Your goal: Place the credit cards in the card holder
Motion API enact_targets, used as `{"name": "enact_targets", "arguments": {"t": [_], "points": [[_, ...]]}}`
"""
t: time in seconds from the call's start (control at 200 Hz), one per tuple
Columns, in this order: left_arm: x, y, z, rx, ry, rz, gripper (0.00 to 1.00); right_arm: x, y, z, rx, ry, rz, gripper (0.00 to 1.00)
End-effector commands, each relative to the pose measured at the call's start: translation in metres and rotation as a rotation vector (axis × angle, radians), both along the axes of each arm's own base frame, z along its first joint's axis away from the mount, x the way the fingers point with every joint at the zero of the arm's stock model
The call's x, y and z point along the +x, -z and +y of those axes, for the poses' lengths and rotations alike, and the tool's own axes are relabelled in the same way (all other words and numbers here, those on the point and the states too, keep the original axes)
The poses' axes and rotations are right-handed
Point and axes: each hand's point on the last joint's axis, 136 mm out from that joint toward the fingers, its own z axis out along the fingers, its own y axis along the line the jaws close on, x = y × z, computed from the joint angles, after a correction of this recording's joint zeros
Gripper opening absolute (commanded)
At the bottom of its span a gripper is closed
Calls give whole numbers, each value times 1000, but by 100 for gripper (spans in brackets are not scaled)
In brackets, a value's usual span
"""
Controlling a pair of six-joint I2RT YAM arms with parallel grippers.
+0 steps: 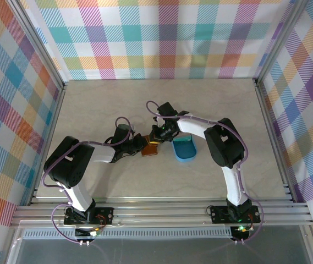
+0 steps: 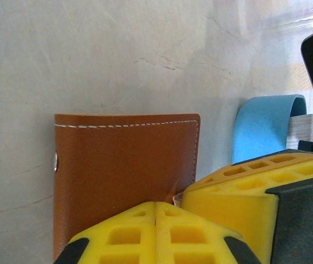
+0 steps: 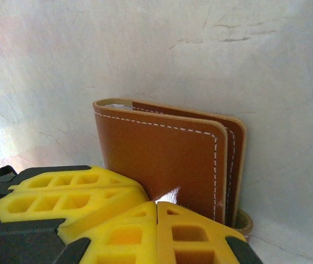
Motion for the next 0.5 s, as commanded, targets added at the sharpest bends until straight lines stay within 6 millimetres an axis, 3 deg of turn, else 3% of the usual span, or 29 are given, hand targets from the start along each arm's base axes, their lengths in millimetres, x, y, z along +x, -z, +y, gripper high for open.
{"name": "enact_targets", "arguments": {"t": [0.0,0.495], "points": [[-5,20,10,33,-25,57,0,-2,8,0,10,4,37,0],[-4,20,10,33,-28,55,0,-21,25,-9,-55,-16,84,0]]}}
